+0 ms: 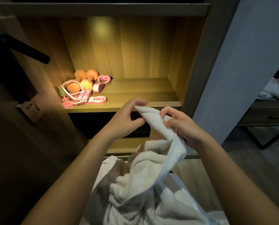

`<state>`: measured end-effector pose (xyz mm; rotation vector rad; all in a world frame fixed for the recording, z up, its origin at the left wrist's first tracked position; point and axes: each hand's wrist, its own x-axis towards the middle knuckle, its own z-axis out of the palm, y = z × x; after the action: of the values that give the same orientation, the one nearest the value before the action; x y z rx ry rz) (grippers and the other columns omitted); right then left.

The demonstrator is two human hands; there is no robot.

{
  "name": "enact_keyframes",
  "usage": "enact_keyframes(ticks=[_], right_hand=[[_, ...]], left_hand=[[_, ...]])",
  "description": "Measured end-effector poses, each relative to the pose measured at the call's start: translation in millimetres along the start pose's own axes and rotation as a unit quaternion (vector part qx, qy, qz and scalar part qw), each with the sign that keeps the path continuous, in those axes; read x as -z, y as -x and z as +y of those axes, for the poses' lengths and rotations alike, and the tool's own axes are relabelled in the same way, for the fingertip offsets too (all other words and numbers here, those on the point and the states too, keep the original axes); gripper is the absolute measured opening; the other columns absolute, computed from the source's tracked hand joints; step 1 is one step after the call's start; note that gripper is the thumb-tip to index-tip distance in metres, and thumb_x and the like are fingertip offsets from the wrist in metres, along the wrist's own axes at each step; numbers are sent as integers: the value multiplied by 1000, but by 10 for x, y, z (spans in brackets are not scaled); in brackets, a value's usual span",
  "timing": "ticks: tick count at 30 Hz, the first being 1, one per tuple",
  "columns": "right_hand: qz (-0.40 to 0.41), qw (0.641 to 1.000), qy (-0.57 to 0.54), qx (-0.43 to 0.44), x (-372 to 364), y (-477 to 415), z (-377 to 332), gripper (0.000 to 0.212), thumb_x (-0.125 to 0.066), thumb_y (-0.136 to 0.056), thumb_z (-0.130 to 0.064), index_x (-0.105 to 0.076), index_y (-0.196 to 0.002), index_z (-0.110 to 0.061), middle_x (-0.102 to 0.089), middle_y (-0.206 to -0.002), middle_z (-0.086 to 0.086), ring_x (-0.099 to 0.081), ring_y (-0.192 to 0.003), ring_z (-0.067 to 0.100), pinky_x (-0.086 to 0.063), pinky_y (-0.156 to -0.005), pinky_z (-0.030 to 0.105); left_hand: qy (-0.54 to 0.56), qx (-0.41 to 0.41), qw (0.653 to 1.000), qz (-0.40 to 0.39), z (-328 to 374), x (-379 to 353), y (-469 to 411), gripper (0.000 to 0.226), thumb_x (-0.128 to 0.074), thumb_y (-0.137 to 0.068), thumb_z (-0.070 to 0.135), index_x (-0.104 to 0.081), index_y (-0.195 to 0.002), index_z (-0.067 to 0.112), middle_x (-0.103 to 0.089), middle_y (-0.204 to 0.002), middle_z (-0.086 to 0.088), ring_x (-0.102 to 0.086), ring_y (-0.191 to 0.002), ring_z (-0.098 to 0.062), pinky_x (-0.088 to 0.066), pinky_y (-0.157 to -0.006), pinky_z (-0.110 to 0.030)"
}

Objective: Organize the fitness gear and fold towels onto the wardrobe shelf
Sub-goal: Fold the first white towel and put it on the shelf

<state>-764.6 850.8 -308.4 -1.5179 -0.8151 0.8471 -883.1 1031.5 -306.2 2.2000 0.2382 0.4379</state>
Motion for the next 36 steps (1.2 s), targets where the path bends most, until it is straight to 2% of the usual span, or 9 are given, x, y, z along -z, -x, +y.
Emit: enact_keyframes(ticks=[3, 6, 13, 18, 24, 26, 29, 33, 36], right_hand=[[6, 999, 40, -1, 3, -32, -52, 34, -46, -87, 4, -60, -89, -27, -57, -103, 7, -55, -81, 25, -46, -59, 27], [4, 999, 51, 15, -40, -86, -95, 31, -50, -90, -3, -58, -95, -32, -59, -108, 6, -61, -86, 27, -52, -63, 31], [167, 912, 371, -54, -98, -158, 77, 36, -57, -80, 2, -52, -89, -33, -58, -84, -6, -57, -74, 13, -45, -52, 27], [205, 889, 398, -93, 45, -38, 178, 29, -55, -88, -6, -59, -70, -28, -61, -72, -2, -56, -67, 14, -38, -50, 24], [137, 970, 194, 59, -196, 25, -280, 17, -57, -92, -19, -74, -86, -20, -70, -77, -1, -58, -66, 7, -44, -59, 28], [94, 968, 210, 98, -300, 9, -486, 16, -57, -91, -18, -71, -84, -20, -67, -73, -4, -56, -65, 3, -43, -61, 25], [71, 955, 260, 126, -353, -19, -788, 28, -56, -91, -11, -66, -76, -33, -63, -65, -19, -54, -61, -7, -38, -55, 10], [84, 931, 327, 137, -304, -34, -1074, 27, -57, -91, -13, -66, -74, -32, -61, -63, -20, -54, -62, -4, -36, -54, 12], [135, 898, 395, 141, -263, -84, -1245, 14, -58, -91, -17, -71, -88, -15, -67, -79, 2, -61, -77, 17, -51, -69, 40]], left_hand=[[-140, -55, 988, -25, 38, 121, -13, 25, -70, -83, 39, -66, -104, 26, -51, -114, 16, -47, -109, -4, -43, -92, -28], [-123, -42, 991, -36, 133, 144, -14, 25, -66, -86, 43, -62, -85, 18, -62, -84, 2, -56, -77, -16, -47, -66, -40], [-86, 6, 982, 170, 113, 427, 4, 20, -57, -91, 19, -56, -78, 3, -53, -68, -9, -46, -61, -12, -34, -55, -24], [-107, 88, 925, 355, 27, 819, 120, 9, -54, -87, 20, -55, -92, 12, -53, -76, -5, -48, -65, -14, -42, -58, -30], [-210, 9, 977, 45, 316, 645, 202, 49, -57, -73, 37, -60, -122, 38, -62, -116, 5, -57, -101, -12, -50, -85, -36], [-222, -24, 975, -19, 438, 518, 163, 58, -62, -75, 51, -51, -131, 45, -64, -108, 13, -58, -93, -4, -49, -77, -31], [-221, -63, 972, -36, 655, 480, 34, 49, -68, -81, 46, -51, -127, 51, -66, -95, 18, -58, -82, -1, -46, -65, -28], [-244, -77, 967, -8, 895, 585, -134, 11, -65, -82, 37, -63, -93, 36, -64, -75, 11, -59, -73, -14, -44, -58, -32], [-286, -83, 955, 18, 1066, 655, -241, 11, -61, -83, 36, -64, -85, 25, -58, -67, 4, -55, -69, -21, -34, -52, -31]])
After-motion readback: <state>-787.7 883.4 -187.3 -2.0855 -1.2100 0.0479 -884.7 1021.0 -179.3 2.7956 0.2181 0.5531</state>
